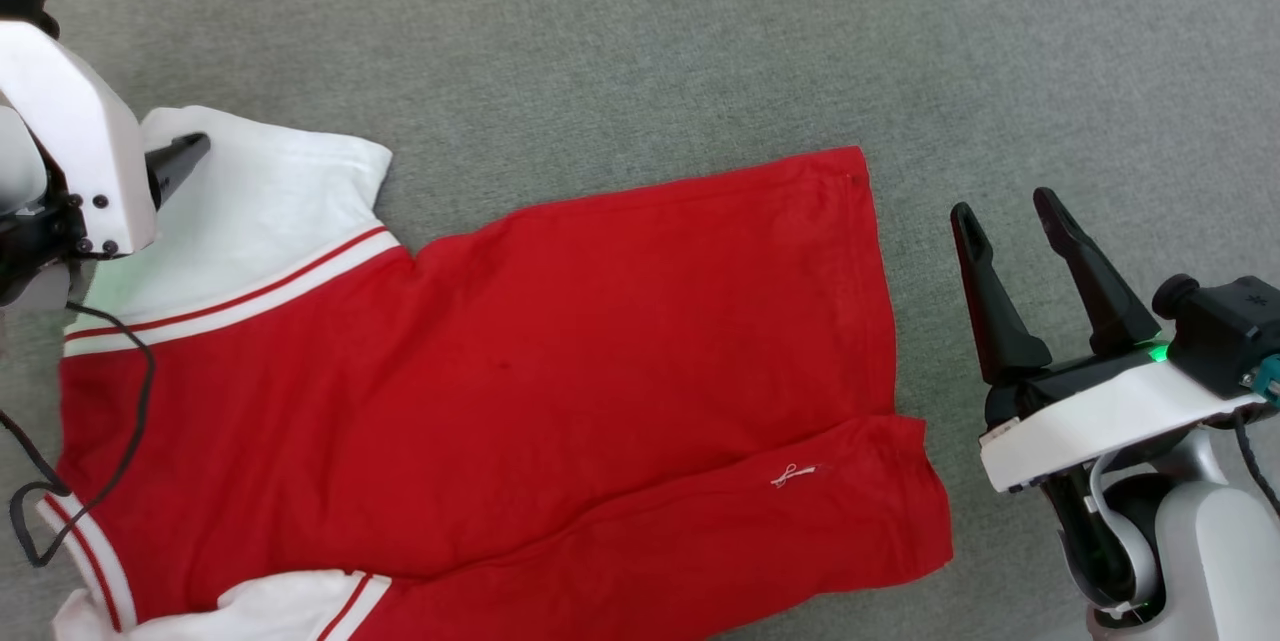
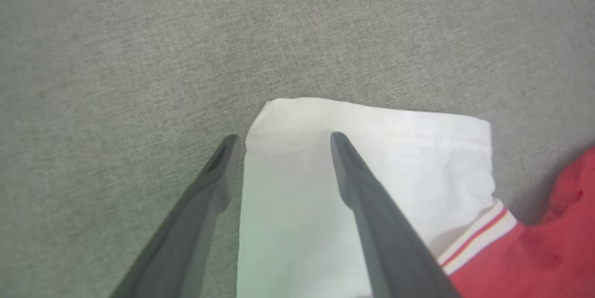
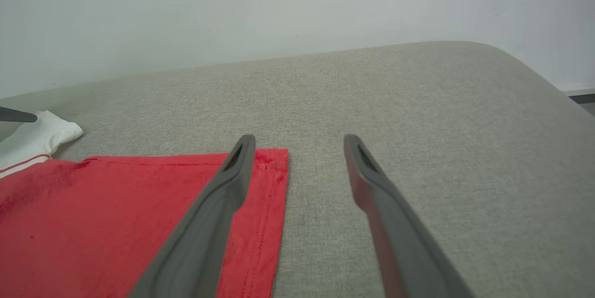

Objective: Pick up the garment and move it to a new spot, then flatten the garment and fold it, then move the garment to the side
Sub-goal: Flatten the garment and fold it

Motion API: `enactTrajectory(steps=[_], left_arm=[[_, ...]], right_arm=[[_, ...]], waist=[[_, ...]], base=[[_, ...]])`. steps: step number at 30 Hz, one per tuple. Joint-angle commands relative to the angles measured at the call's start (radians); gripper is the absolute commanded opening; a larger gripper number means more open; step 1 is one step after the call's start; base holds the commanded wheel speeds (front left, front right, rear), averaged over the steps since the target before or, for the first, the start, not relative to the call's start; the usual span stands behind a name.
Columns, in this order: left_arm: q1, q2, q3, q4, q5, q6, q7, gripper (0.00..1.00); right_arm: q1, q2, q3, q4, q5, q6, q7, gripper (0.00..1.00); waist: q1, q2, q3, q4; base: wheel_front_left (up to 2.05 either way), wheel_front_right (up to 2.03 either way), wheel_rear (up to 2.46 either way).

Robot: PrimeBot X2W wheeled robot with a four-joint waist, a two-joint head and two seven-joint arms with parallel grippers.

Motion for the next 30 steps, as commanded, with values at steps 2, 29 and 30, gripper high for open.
enactTrajectory(steps=[2,29,30], left_arm=[[0.003,0.003,-0.010,0.015,-0.008,0.009,0.029,1.00],[-0.064,-0.143,-0.047,0.128,-0.016,-0.051,-0.100,0.00],[-0.074,-0.155,-0.051,0.119,-0.012,-0.053,-0.109,0.00]], right_arm=[[-0.026,0.008,0.004,0.007,0.012,0.000,-0.010,1.00],[-0.230,-0.183,0.032,0.242,0.275,0.000,0.445,1.00],[-0.247,-0.195,0.036,0.252,0.283,0.000,0.486,1.00]], waist=[[-0.0002,0.0000,0.020,-0.016],[-0.0002,0.0000,-0.028,0.107],[-0.0002,0.0000,-0.023,0.123]], base=[[0.00,0.00,0.00],[0.00,0.00,0.00],[0.00,0.00,0.00]])
